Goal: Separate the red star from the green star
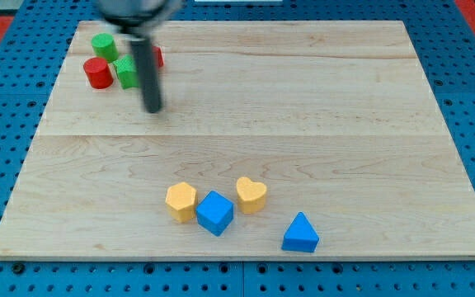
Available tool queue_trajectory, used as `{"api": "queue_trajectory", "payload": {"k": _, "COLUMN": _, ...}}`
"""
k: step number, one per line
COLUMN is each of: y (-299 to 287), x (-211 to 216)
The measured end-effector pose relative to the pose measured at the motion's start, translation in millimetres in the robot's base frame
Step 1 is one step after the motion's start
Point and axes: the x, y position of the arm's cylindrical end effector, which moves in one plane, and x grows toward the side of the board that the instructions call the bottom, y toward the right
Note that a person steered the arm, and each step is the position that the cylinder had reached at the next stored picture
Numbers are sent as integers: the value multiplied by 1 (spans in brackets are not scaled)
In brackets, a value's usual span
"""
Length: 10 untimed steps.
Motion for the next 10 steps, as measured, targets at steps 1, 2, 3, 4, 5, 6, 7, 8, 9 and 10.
{"api": "queue_trajectory", "payload": {"k": 1, "y": -21, "x": -30}}
{"api": "queue_trajectory", "payload": {"k": 2, "y": -29, "x": -56}}
{"api": "queue_trajectory", "payload": {"k": 3, "y": -33, "x": -40}}
{"api": "queue_trajectory", "payload": {"k": 4, "y": 14, "x": -26}}
{"api": "queue_trajectory", "payload": {"k": 5, "y": 15, "x": -44}}
{"api": "queue_trajectory", "payload": {"k": 6, "y": -10, "x": -86}}
{"api": "queue_trajectory", "payload": {"k": 7, "y": -8, "x": -93}}
{"api": "queue_trajectory", "payload": {"k": 8, "y": 5, "x": -94}}
{"api": "queue_trajectory", "payload": {"k": 9, "y": 45, "x": -107}}
{"api": "queue_trajectory", "payload": {"k": 10, "y": 82, "x": -102}}
